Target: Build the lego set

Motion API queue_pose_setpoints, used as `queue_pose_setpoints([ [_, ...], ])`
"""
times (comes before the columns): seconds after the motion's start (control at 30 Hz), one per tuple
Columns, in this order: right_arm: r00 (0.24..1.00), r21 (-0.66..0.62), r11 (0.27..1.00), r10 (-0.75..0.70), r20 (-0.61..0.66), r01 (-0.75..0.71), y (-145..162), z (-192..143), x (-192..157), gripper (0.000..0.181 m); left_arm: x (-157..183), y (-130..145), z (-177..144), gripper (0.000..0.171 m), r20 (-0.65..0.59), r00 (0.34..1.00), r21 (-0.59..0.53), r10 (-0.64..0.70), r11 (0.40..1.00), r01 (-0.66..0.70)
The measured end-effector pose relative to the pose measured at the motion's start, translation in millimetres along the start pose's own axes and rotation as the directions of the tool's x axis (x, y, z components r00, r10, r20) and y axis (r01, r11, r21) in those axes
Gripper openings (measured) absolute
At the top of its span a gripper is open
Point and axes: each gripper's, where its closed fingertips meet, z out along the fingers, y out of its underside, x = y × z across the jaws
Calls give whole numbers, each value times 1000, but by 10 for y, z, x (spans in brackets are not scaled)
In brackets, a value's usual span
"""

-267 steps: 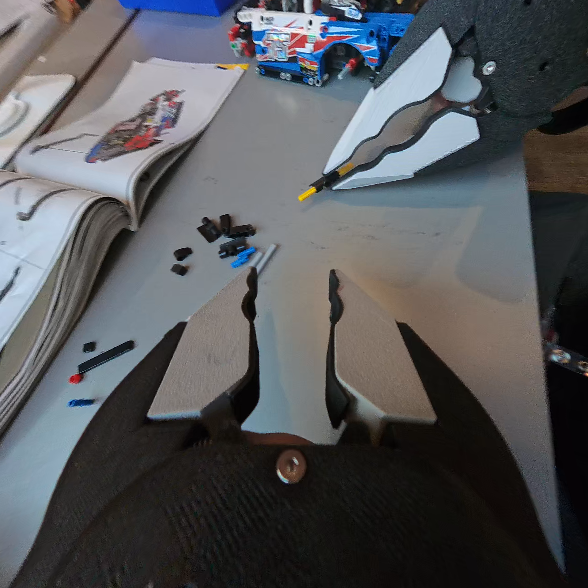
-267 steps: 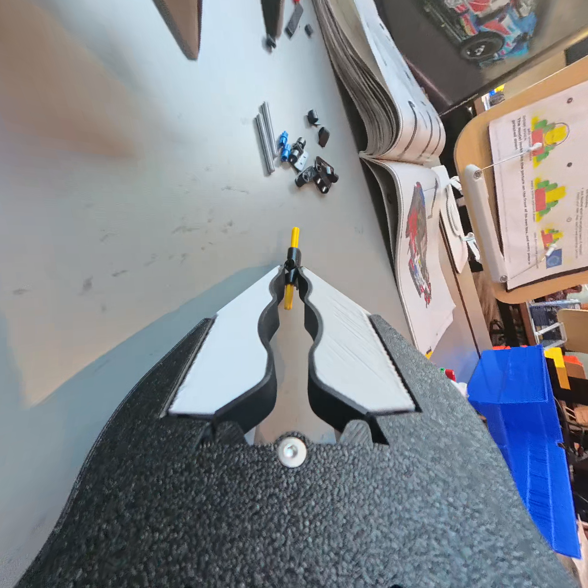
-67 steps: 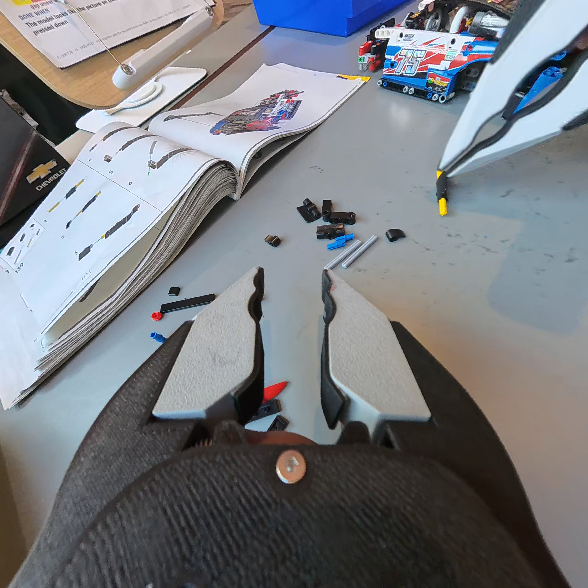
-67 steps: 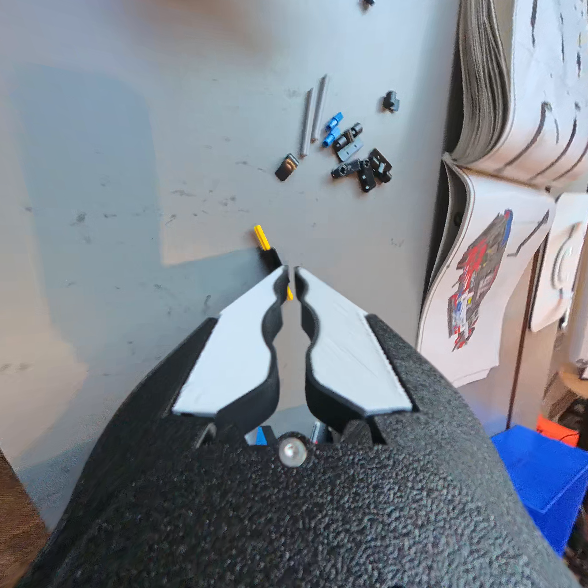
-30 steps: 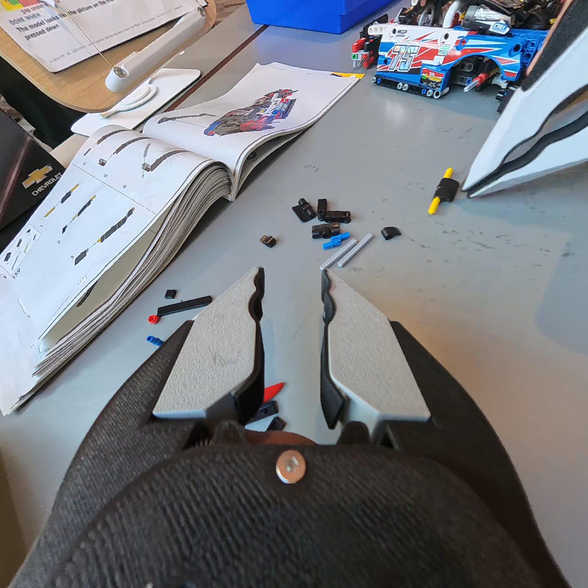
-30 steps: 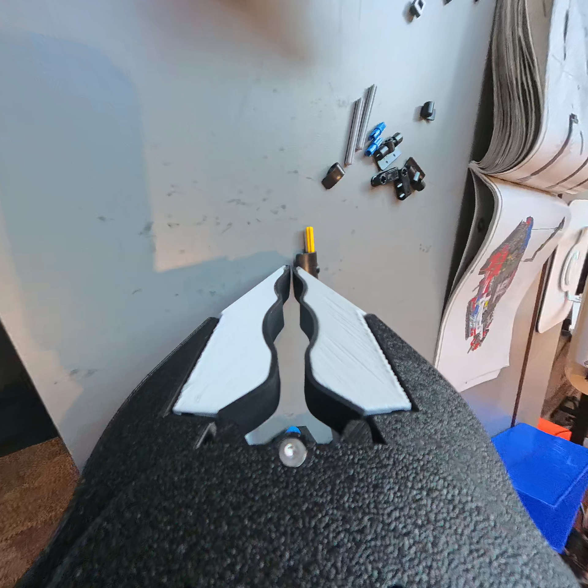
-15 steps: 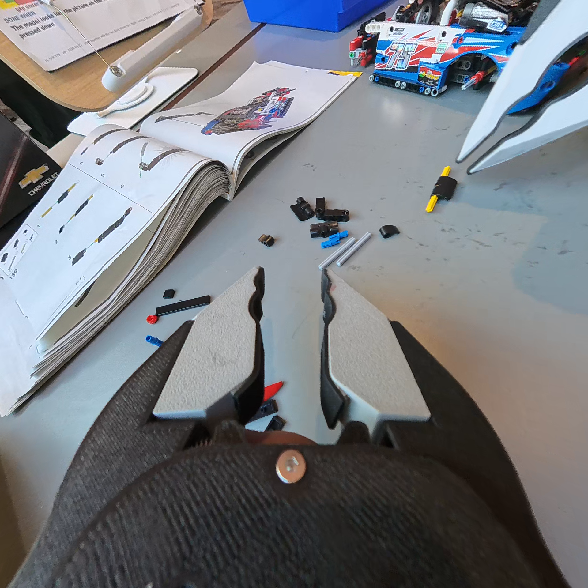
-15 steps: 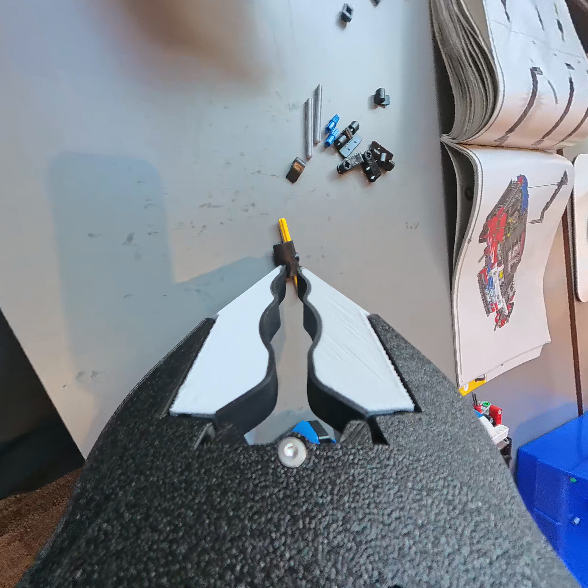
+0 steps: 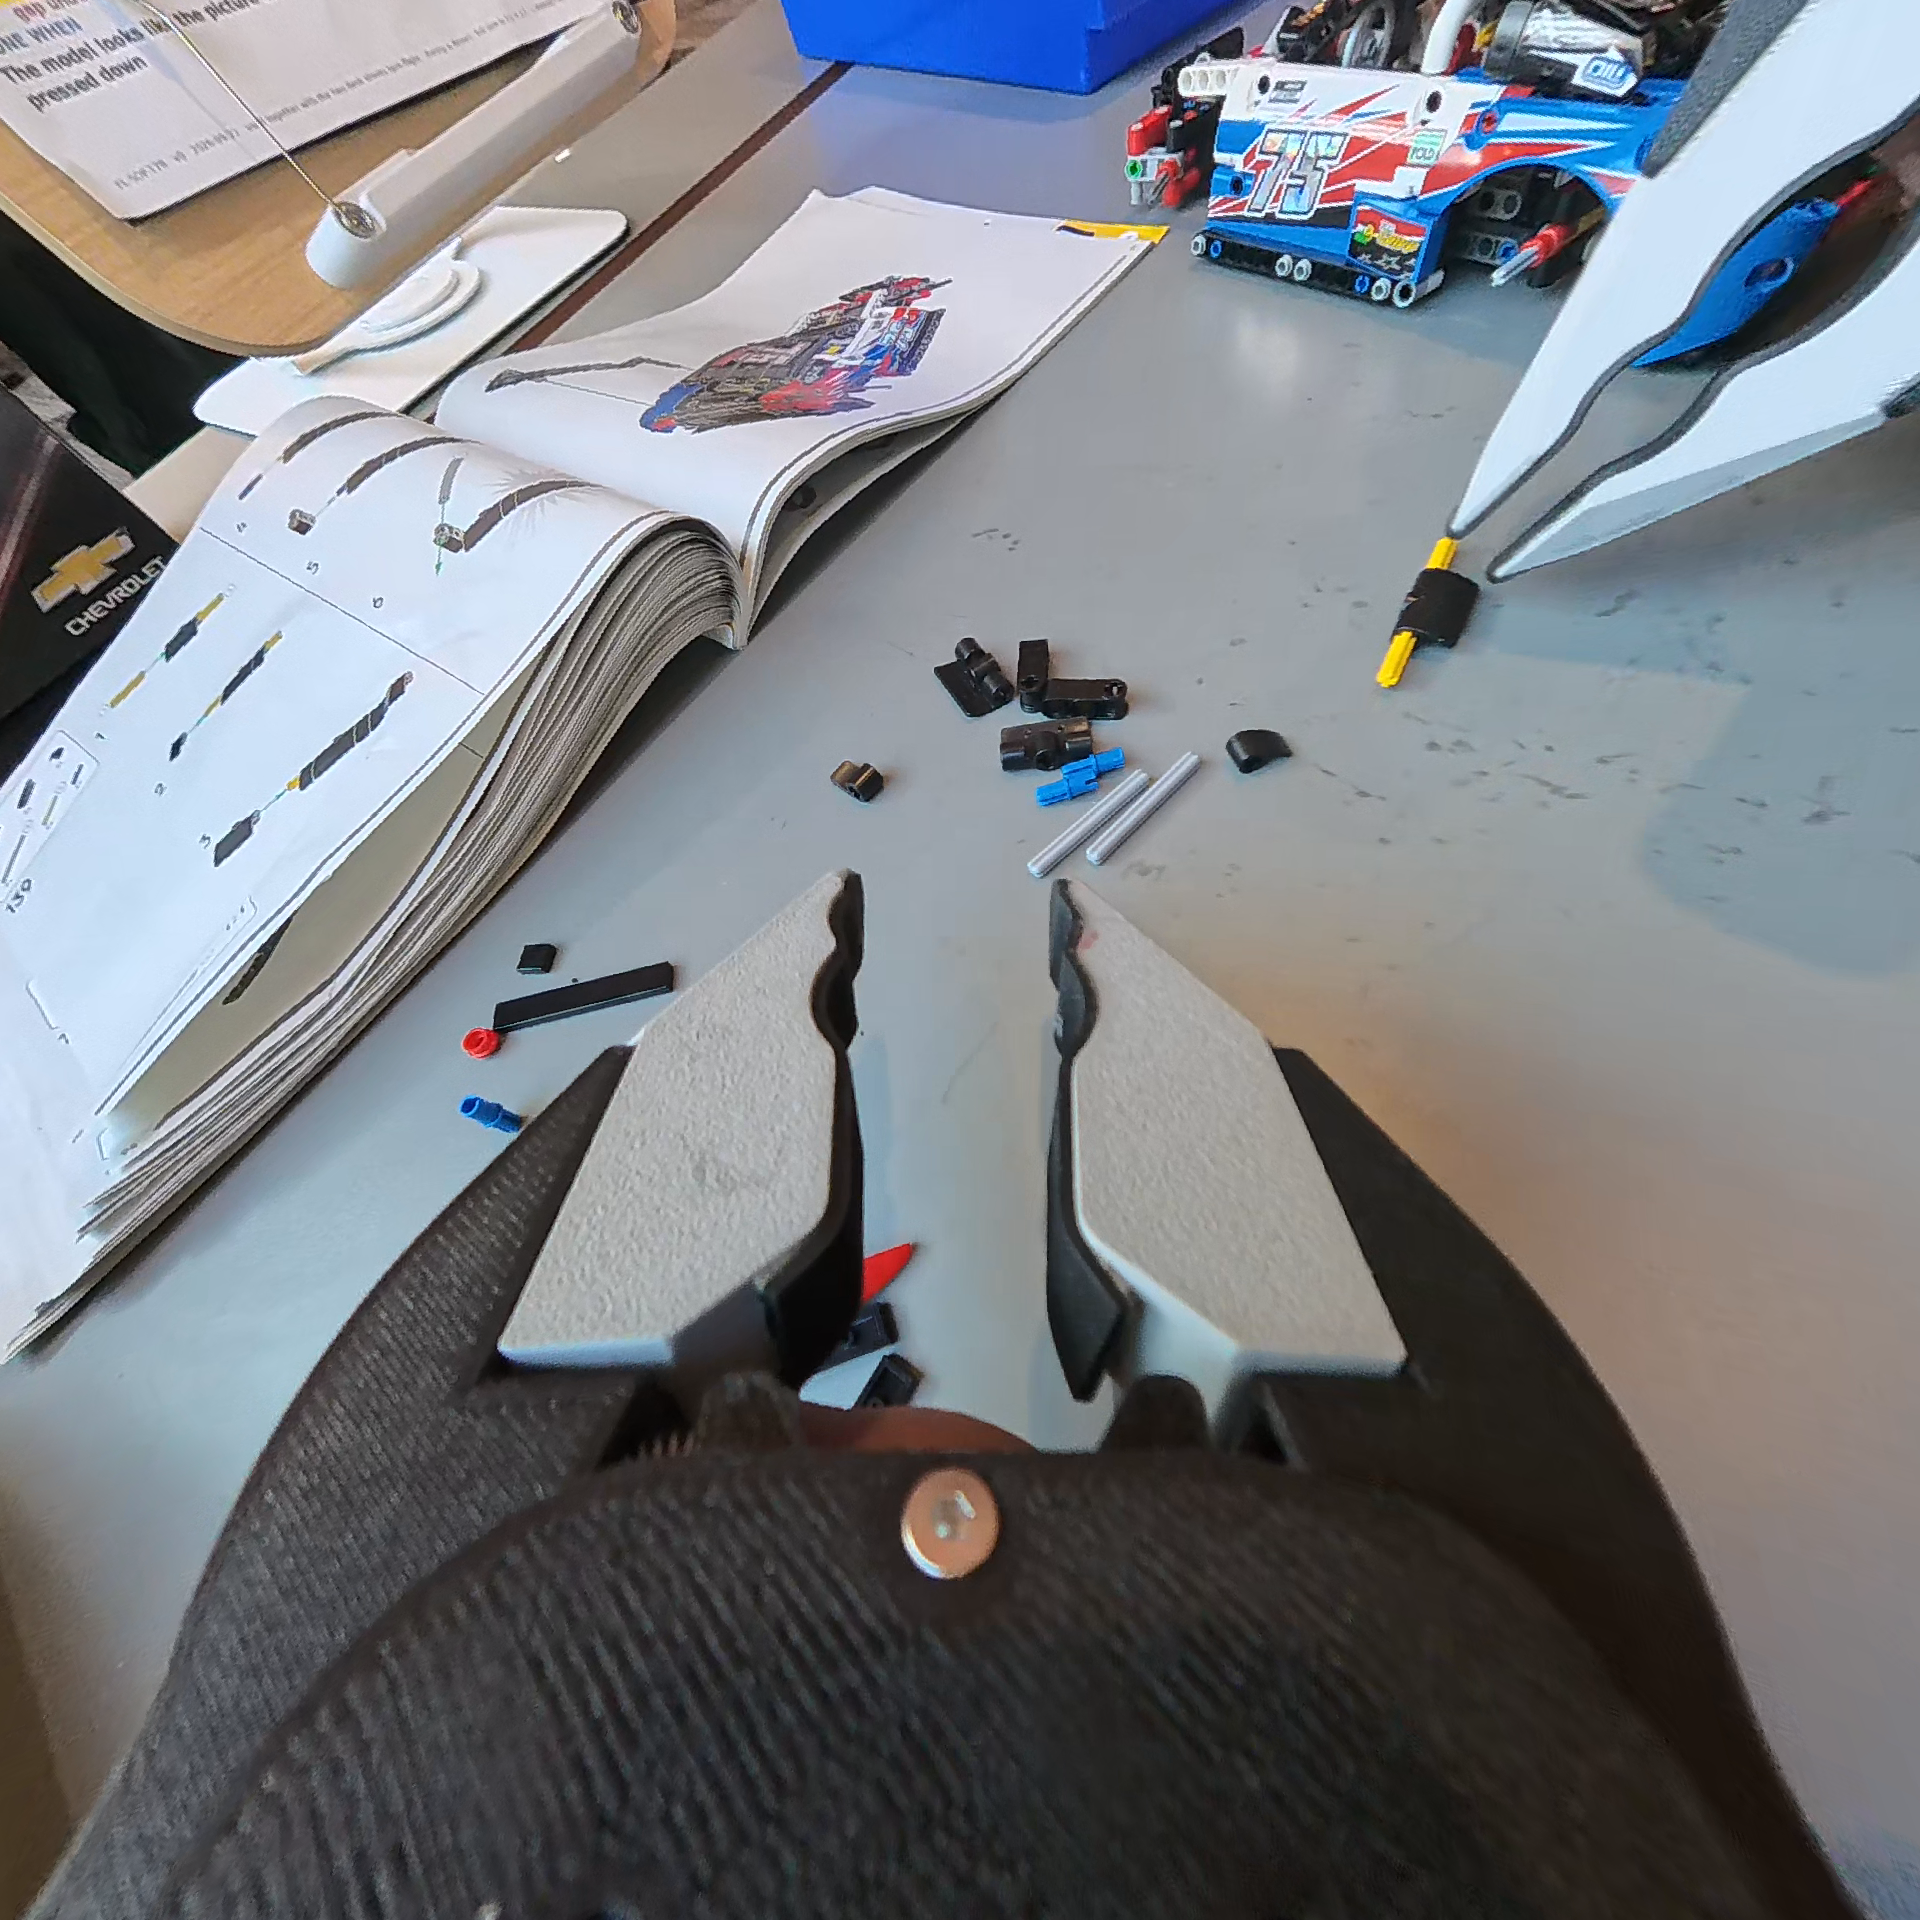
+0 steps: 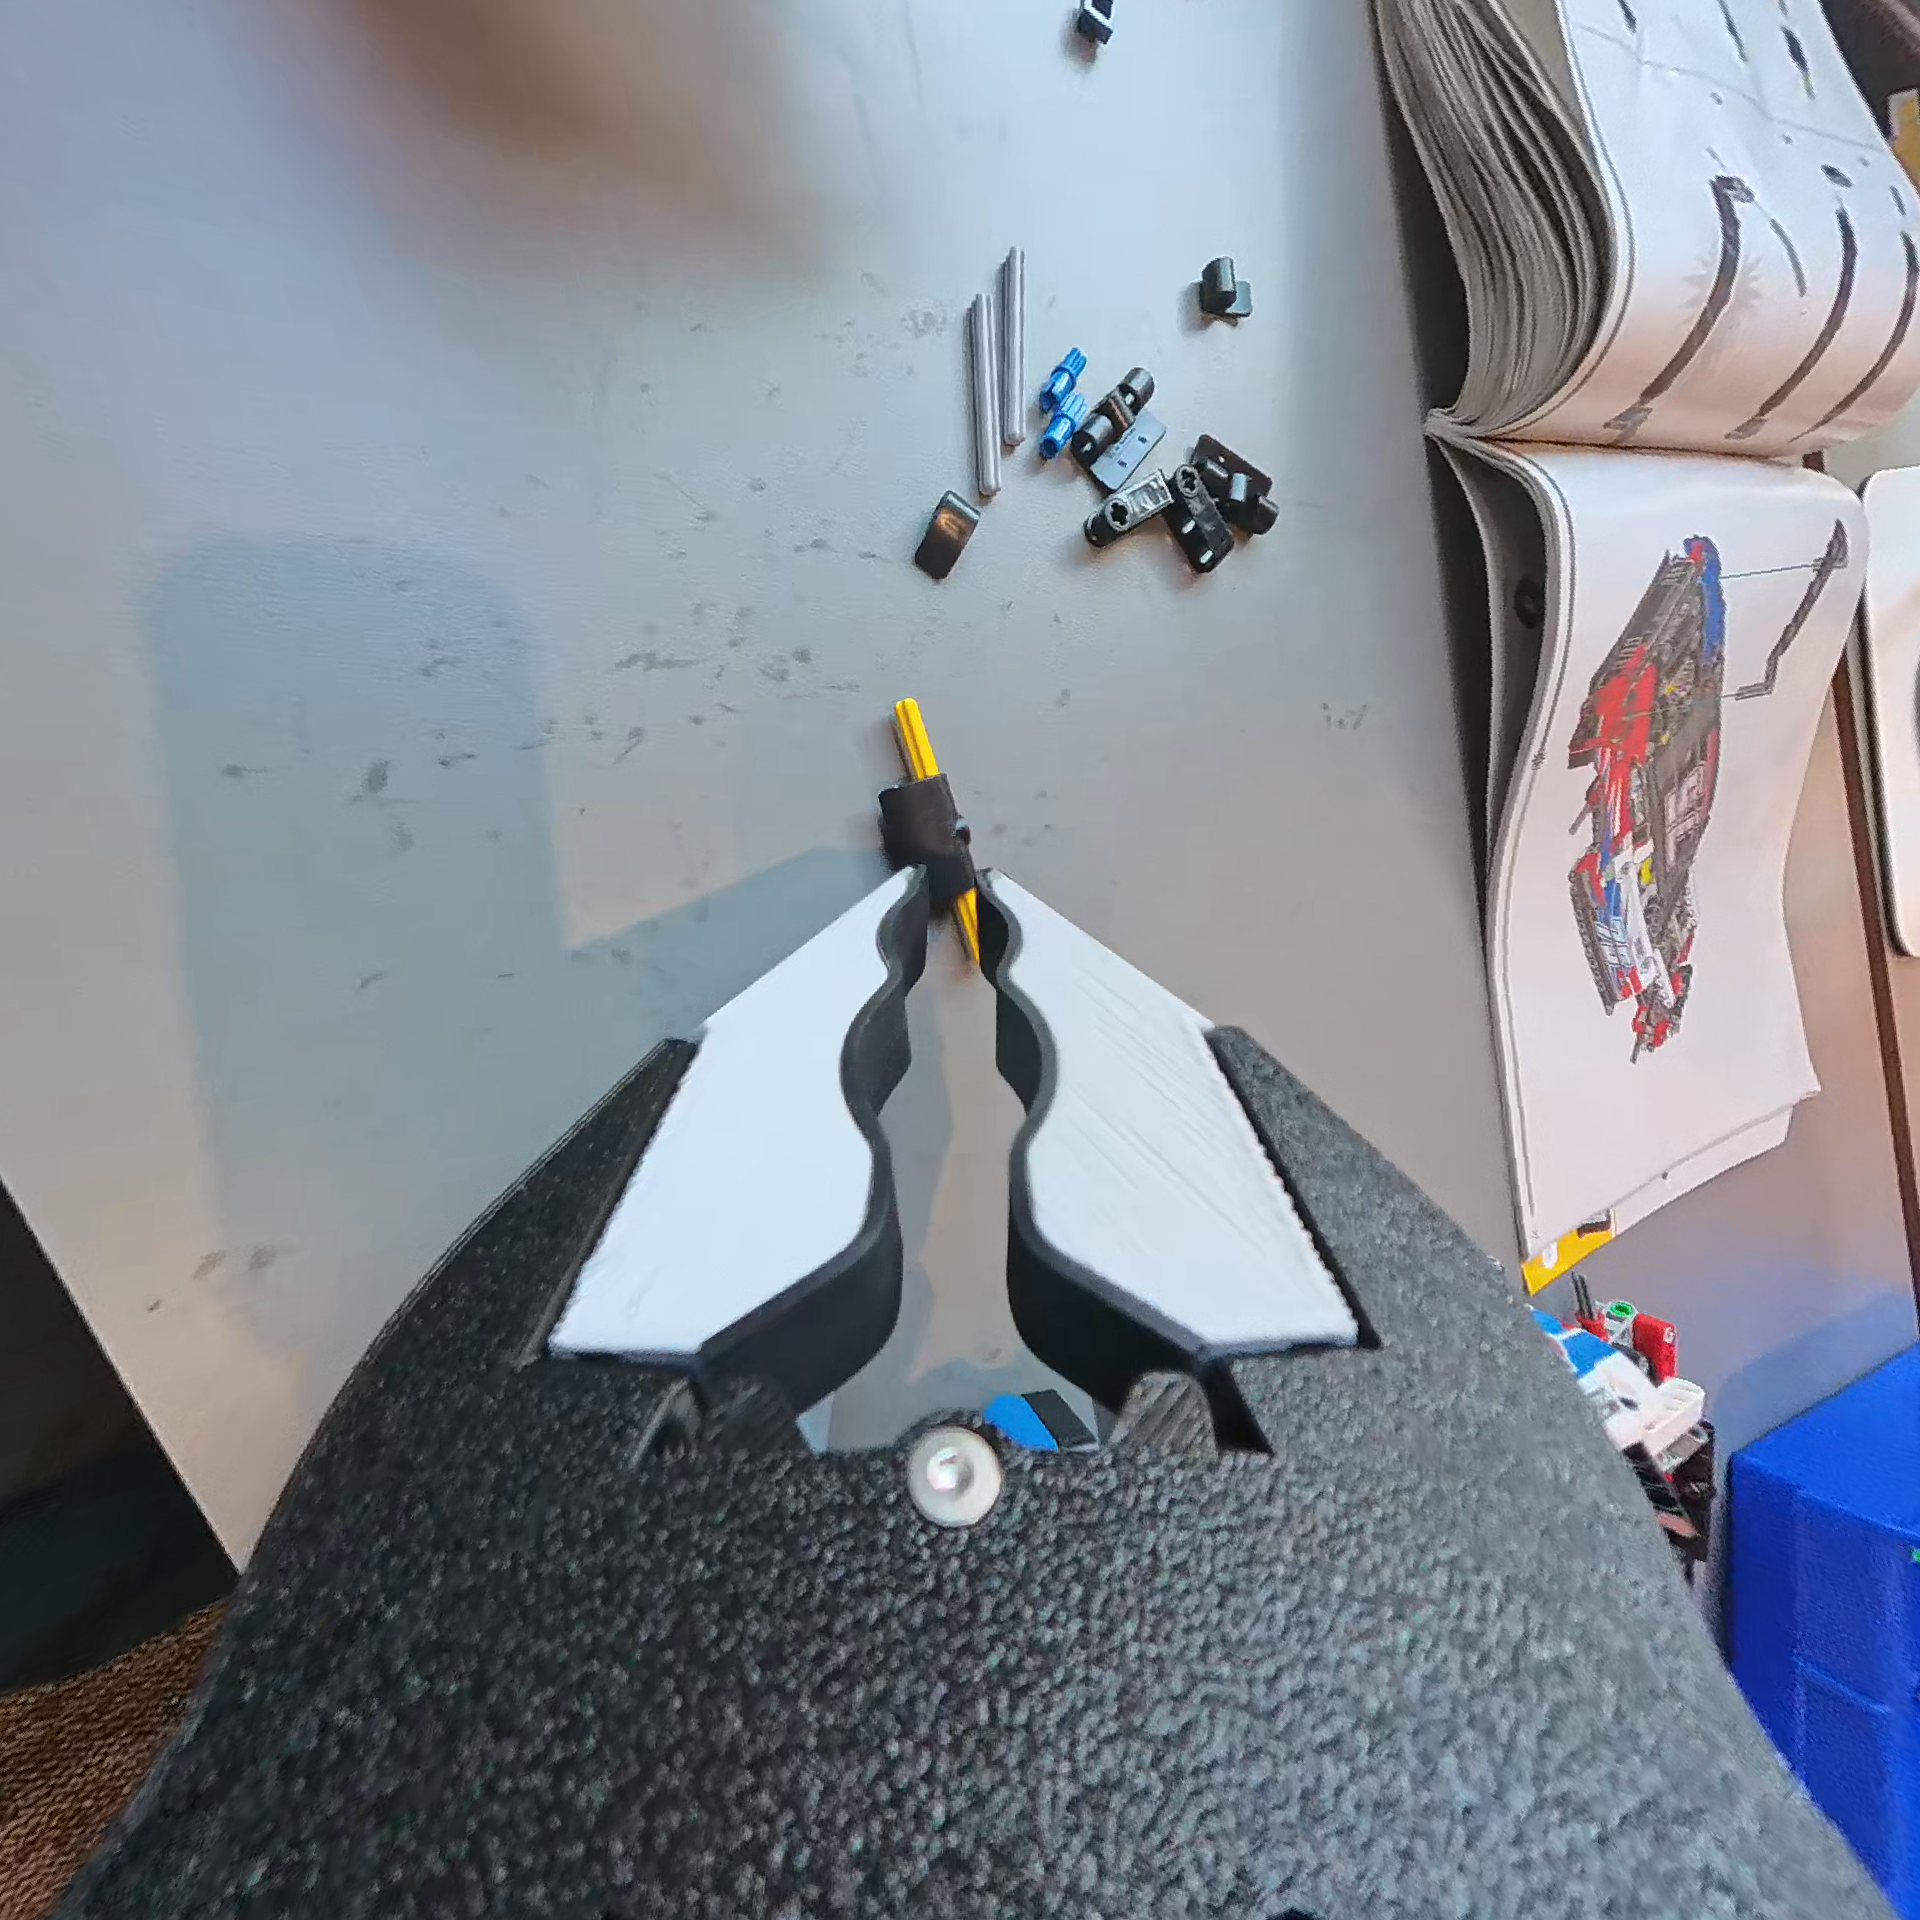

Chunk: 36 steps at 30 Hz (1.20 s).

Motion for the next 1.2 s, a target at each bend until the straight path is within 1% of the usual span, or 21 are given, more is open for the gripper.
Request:
queue_pose_setpoints([
  [0.07,1000,6,1000,3,0,-3,1,-10,1,8,14,-9,-5,33,-5,1000,4,1,1000,-1],
  [0.17,1000,18,1000,6,5,-6,-1,-26,16,8,91,-45,-5,33,-43,999,8,0,1000,0],
  [0.27,999,28,1000,-6,32,5,-19,-15,-4,8,201,-103,14,32,-91,996,-7,25,1000,-26],
  [0.4,999,42,998,-38,38,36,-97,21,2,8,474,-127,113,31,-220,974,-79,57,994,-75],
  [0.5,998,56,997,-52,44,49,-153,44,-3,8,587,-141,263,28,-274,958,-133,89,983,-129],
  [0.57,998,50,998,-41,51,39,-147,58,-5,8,648,-133,360,29,-317,946,-183,67,974,-130],
  [0.67,997,37,999,-27,67,25,-93,66,-24,8,808,-121,405,30,-413,910,-230,31,964,-137],
  [0.7,997,34,999,-35,68,33,-73,63,-25,8,808,-122,428,31,-405,914,-235,35,962,-141],
  [0.8,996,45,999,-32,86,28,-69,49,-19,9,718,-90,524,29,-333,939,-250,89,951,-179],
  [0.93,995,68,997,-31,93,25,-104,22,-9,10,764,-42,600,16,-355,930,-273,93,942,-198],
  [1.03,996,67,997,-33,84,27,-103,-11,2,9,776,-40,618,6,-371,923,-274,104,937,-216],
  [1.07,996,71,997,-30,87,24,-113,-20,-1,9,781,-41,618,6,-380,918,-267,115,936,-228],
  [1.1,995,80,997,-29,95,21,-127,-30,-11,9,815,-44,609,6,-408,904,-254,130,935,-249],
  [1.17,994,94,995,-27,110,17,-159,-41,-34,9,954,-45,555,6,-498,847,-198,185,927,-319],
  [1.2,993,98,995,-26,113,15,-168,-42,-36,9,970,-48,549,6,-506,832,-173,228,918,-357],
])
